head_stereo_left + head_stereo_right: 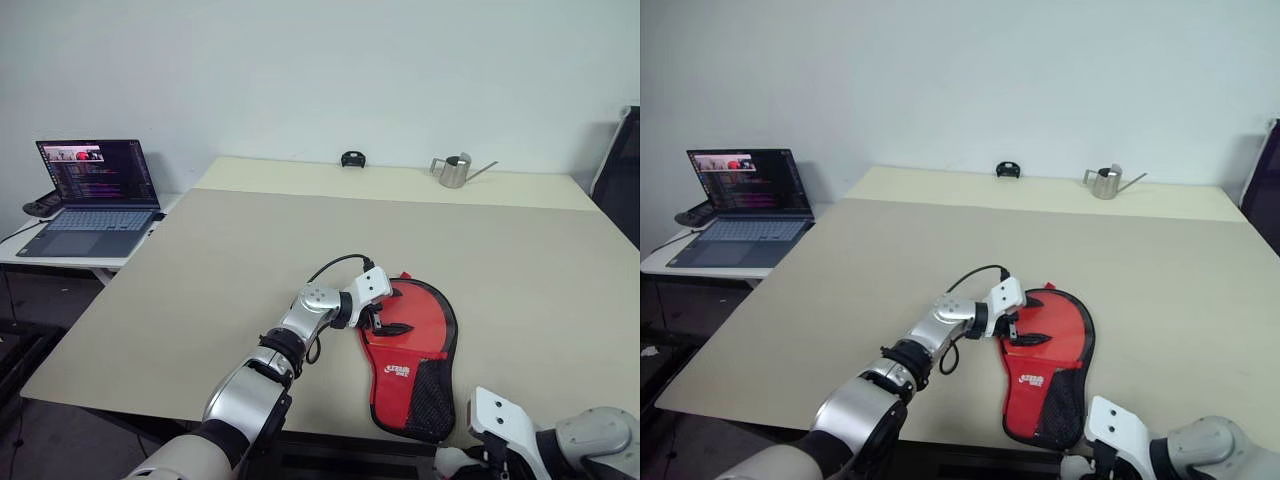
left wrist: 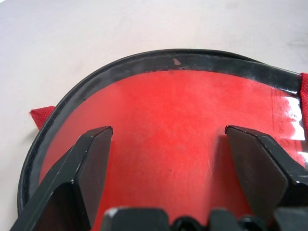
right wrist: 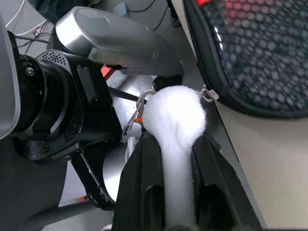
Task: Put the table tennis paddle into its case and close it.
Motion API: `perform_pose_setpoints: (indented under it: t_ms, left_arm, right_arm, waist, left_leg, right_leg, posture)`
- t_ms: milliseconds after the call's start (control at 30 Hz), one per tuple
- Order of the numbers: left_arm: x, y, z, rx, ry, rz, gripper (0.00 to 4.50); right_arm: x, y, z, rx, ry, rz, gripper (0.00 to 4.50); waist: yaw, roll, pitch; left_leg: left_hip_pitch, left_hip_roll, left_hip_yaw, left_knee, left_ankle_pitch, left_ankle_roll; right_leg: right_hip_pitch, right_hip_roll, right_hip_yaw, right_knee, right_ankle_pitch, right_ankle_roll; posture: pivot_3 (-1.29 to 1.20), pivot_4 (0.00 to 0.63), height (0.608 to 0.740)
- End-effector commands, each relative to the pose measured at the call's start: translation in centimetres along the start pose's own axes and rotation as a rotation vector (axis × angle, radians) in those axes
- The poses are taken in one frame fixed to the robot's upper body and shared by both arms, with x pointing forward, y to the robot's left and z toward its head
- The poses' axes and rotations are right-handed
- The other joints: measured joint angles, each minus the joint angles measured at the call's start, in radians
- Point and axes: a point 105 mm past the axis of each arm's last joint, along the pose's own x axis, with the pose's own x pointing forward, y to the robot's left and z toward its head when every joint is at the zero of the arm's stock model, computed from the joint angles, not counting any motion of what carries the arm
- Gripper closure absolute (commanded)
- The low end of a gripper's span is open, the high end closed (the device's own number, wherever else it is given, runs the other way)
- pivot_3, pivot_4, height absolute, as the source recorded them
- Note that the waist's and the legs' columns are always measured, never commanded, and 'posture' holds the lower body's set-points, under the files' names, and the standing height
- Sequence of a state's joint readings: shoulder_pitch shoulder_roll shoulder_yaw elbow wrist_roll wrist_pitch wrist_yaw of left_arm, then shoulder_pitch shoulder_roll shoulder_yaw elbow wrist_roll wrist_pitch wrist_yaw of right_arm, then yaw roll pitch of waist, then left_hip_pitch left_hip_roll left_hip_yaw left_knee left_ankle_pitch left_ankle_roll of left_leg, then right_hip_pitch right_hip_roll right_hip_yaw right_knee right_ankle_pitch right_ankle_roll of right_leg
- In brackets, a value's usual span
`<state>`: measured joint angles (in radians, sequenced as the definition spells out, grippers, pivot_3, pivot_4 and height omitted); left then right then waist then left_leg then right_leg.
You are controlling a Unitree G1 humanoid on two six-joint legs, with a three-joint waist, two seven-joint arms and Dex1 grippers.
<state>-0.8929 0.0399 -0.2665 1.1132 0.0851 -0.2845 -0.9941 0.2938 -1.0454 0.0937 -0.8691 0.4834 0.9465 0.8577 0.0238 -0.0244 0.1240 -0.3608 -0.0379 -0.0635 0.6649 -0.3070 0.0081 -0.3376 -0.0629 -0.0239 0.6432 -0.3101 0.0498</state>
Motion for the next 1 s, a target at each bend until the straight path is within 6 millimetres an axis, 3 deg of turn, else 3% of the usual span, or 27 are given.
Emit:
perform_pose_setpoints:
  t_ms: [33,233,600,833,1000]
  left_arm:
    - [-0.7,-3.8,-7.6,-0.154,0.264,-0.086,0.42]
    - [-0.6,-3.8,-7.5,-0.157,0.259,-0.083,0.42]
    - [-0.3,-4.1,-7.4,-0.157,0.251,-0.086,0.42]
    - [0.0,-4.1,-7.1,-0.156,0.234,-0.085,0.42]
    - [0.1,-3.4,-5.0,-0.115,0.142,-0.104,0.42]
  right_arm:
    - [1.2,2.7,0.9,-0.046,-0.040,0.122,4.26]
    - [1.2,1.5,0.8,-0.047,-0.036,0.070,4.26]
    - [-0.2,1.2,1.9,-0.045,-0.108,0.038,0.58]
    - [-2.8,1.4,4.2,-0.089,-0.216,0.009,0.58]
    - [-5.9,-2.2,7.9,-0.114,-0.388,-0.114,0.58]
  waist:
    - [0.000,-0.001,0.000]
    - [0.000,-0.001,-0.001]
    - [0.001,-0.001,-0.001]
    - [0.002,-0.002,0.000]
    - [0.002,-0.003,0.001]
  left_leg:
    - [0.000,0.000,0.000,0.000,0.000,0.000]
    - [0.000,0.000,0.000,0.000,0.000,-0.001]
    - [0.000,0.000,-0.001,0.000,0.000,-0.001]
    - [0.002,-0.001,-0.001,0.000,-0.001,-0.001]
    - [0.003,-0.001,-0.001,0.000,0.000,-0.001]
  right_leg:
    - [0.000,0.000,0.000,0.000,0.000,0.000]
    - [-0.001,0.000,0.000,0.000,0.000,0.000]
    - [-0.001,-0.001,-0.001,0.000,0.000,0.000]
    - [0.000,-0.003,-0.002,-0.001,-0.002,0.005]
    - [0.000,-0.003,-0.002,-0.001,-0.002,0.004]
  posture:
    - [0.00,0.150,0.740]
    - [0.00,0.150,0.740]
    - [0.00,0.150,0.740]
    - [0.00,0.150,0.740]
    - [0.00,0.150,0.740]
